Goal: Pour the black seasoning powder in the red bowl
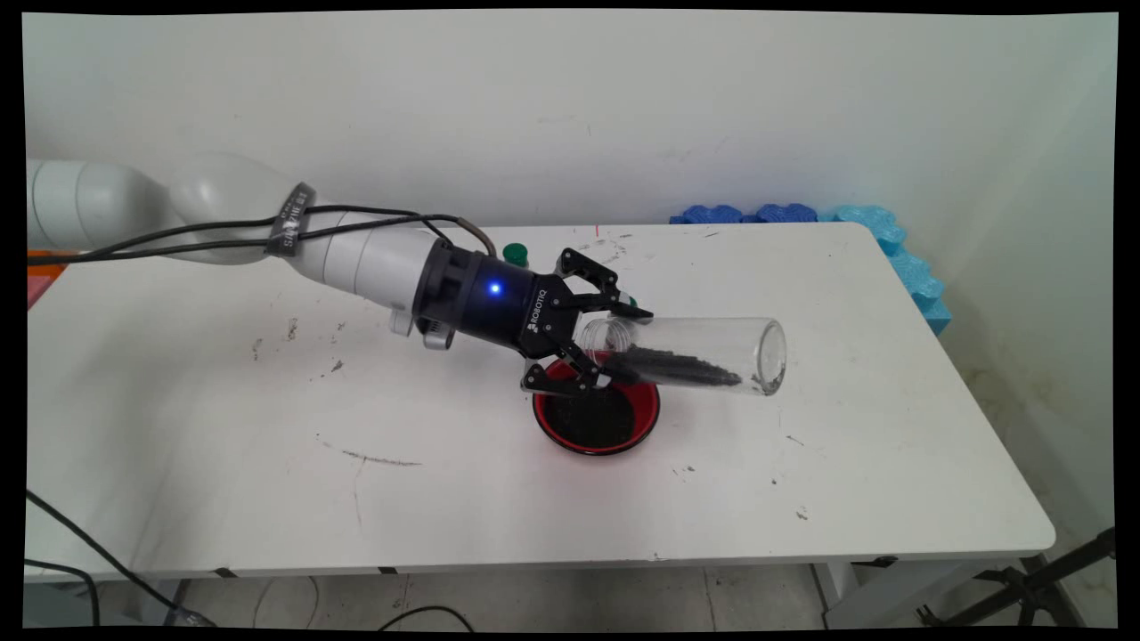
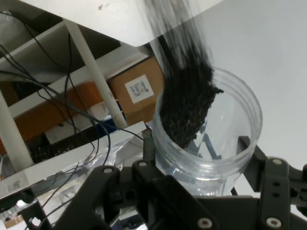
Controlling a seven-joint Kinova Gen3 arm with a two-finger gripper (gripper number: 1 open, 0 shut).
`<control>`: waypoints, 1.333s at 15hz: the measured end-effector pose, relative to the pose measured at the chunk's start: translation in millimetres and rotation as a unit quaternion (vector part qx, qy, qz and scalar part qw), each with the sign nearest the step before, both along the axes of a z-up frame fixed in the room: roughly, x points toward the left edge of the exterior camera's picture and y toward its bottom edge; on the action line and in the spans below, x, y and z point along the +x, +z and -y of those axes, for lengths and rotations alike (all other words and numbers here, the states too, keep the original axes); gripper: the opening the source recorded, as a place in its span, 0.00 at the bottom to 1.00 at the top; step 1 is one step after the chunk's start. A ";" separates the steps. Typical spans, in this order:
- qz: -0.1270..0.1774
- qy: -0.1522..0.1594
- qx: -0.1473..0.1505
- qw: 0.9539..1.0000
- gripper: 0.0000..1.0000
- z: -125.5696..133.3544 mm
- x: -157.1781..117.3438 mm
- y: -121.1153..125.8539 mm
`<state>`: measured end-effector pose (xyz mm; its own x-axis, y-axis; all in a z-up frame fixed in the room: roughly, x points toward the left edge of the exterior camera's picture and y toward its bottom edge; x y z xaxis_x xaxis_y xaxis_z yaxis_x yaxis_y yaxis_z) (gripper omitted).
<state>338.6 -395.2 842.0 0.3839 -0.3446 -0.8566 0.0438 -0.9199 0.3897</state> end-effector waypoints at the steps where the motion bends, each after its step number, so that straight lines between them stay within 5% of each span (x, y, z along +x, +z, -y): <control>1: -0.003 0.001 0.001 1.000 0.00 0.9 0.2 -0.8; 20: -0.047 0.013 0.012 0.999 0.00 8.8 -0.2 -12.9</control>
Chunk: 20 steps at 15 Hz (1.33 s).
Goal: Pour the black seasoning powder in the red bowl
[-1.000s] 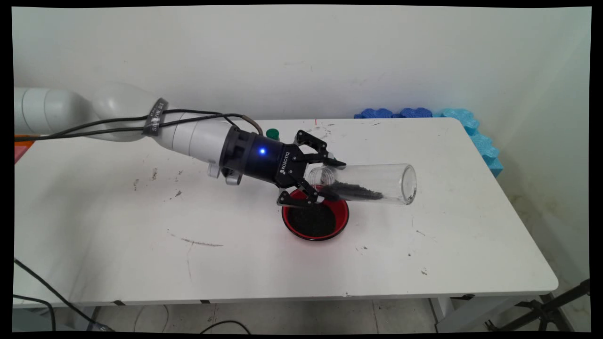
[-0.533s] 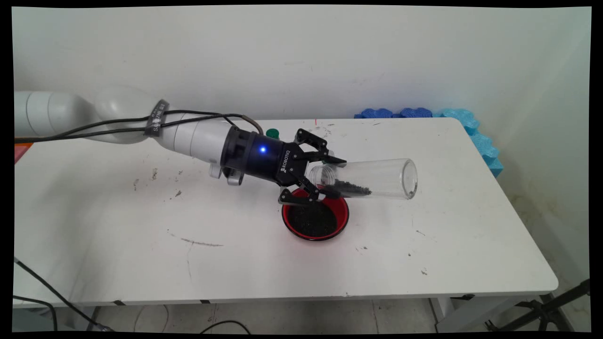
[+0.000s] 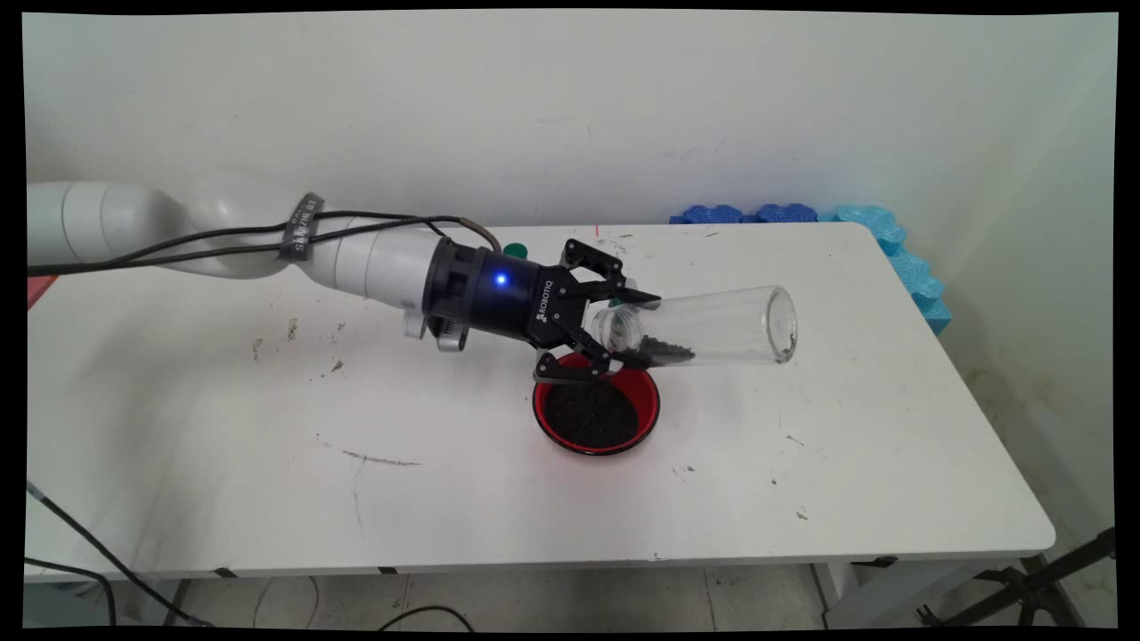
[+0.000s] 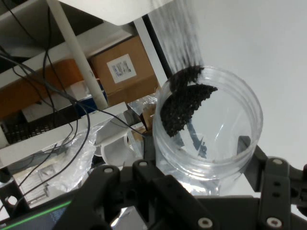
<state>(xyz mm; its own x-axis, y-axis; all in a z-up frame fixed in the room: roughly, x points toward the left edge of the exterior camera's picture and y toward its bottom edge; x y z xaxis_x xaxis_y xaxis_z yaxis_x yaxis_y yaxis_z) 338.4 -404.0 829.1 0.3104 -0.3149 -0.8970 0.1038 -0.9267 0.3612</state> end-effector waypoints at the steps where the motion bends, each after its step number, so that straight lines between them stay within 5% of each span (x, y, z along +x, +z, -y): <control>1: -0.003 0.001 0.000 1.000 0.00 0.4 -0.6 -1.2; 20: -0.070 0.007 -0.031 0.997 0.00 5.1 2.0 -11.4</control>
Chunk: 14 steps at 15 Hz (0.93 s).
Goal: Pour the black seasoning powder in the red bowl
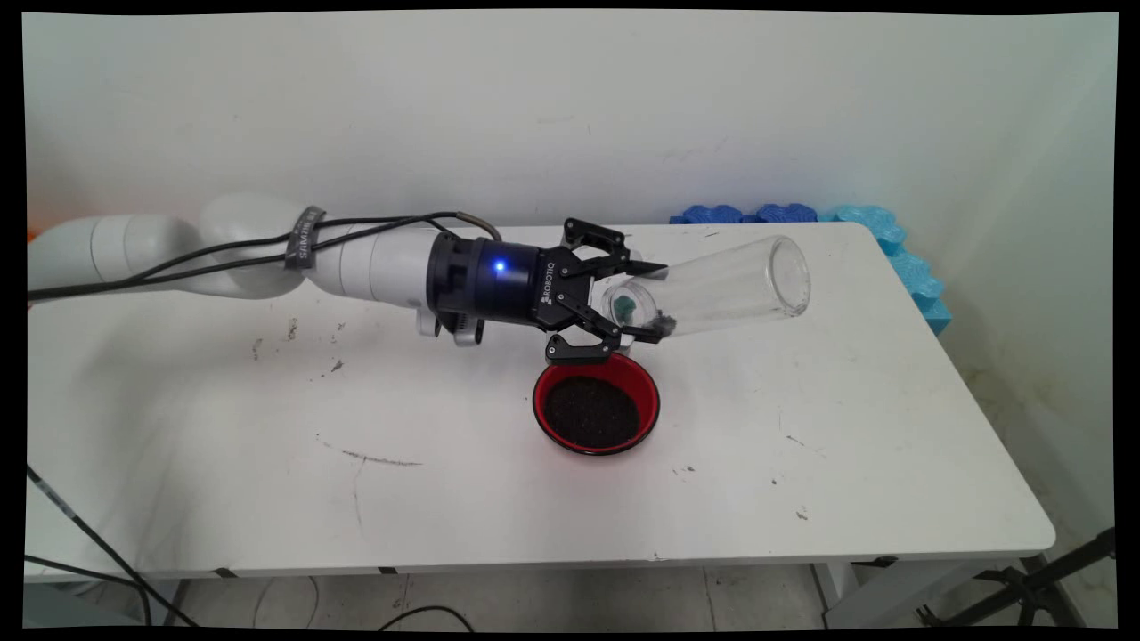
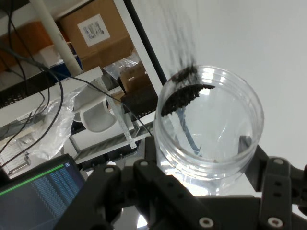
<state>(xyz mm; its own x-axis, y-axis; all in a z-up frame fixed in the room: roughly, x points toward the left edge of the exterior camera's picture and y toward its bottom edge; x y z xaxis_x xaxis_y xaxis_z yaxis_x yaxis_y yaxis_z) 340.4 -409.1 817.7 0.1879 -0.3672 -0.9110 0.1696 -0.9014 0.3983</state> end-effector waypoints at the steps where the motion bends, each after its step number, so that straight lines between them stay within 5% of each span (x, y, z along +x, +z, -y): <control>1: -0.002 -0.001 -0.002 1.000 0.00 -0.3 0.6 -0.3; 14: -0.007 -0.009 -0.014 1.000 0.00 -2.3 8.4 -5.7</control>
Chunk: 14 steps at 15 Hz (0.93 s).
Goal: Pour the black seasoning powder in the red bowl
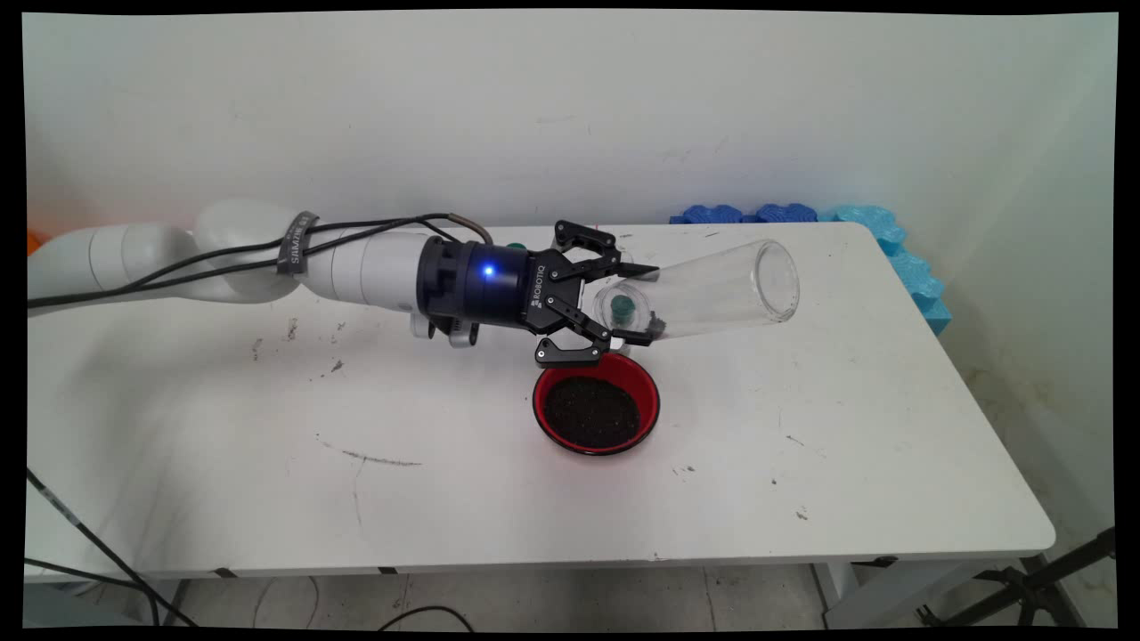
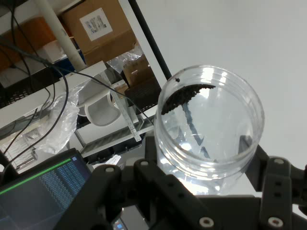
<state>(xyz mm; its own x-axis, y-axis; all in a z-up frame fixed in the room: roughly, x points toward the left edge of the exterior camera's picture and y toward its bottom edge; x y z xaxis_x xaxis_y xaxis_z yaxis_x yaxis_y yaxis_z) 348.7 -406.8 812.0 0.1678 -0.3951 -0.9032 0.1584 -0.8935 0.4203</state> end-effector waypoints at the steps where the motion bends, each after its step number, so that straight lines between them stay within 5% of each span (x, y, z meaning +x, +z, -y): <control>1: 0.000 0.000 -0.001 1.000 0.00 0.0 0.5 -0.1; 10: 0.039 -0.022 -0.041 0.998 0.00 -2.4 10.2 -4.1; 14: 0.080 -0.043 -0.093 0.992 0.00 0.4 17.1 0.4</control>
